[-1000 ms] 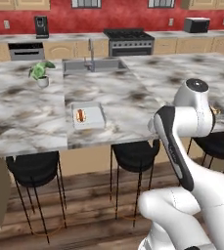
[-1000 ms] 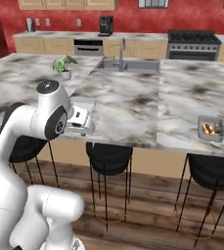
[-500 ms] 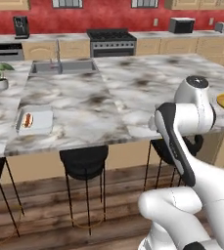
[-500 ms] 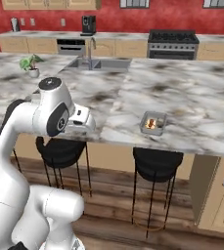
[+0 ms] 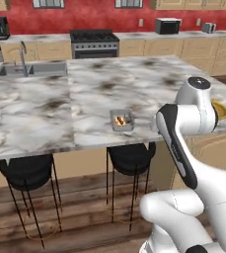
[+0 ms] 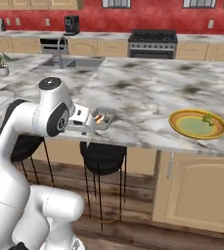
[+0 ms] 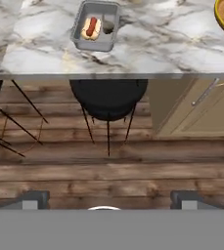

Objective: Place one cooked food and one vegetable from the large plate to each tupperware container.

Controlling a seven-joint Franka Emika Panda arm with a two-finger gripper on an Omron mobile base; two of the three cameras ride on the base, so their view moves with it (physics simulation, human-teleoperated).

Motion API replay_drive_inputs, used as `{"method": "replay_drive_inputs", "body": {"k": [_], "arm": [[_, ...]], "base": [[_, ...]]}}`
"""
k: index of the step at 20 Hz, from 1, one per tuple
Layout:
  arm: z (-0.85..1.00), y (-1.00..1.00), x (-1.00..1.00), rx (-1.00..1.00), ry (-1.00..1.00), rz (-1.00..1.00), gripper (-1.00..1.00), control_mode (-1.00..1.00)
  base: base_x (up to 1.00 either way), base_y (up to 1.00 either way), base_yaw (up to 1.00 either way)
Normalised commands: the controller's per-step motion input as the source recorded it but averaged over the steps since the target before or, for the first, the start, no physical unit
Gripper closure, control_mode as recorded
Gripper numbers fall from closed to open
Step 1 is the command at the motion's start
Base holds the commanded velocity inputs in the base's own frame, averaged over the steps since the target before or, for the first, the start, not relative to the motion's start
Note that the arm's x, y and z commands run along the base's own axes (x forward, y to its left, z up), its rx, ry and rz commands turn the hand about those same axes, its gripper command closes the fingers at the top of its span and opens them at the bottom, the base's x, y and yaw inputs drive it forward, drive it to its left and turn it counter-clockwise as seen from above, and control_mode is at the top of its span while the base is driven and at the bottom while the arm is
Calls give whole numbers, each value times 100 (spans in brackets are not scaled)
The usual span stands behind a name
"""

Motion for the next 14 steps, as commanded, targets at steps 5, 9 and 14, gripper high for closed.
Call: {"method": "replay_drive_inputs", "body": {"k": [5, 9, 14], "arm": [[0, 0, 0, 0, 0, 0, -100, 100], [0, 0, 0, 0, 0, 0, -100, 100], [0, 0, 0, 0, 0, 0, -100, 100]], "base": [[31, -100, 0], [49, -100, 0], [97, -54, 1]]}}
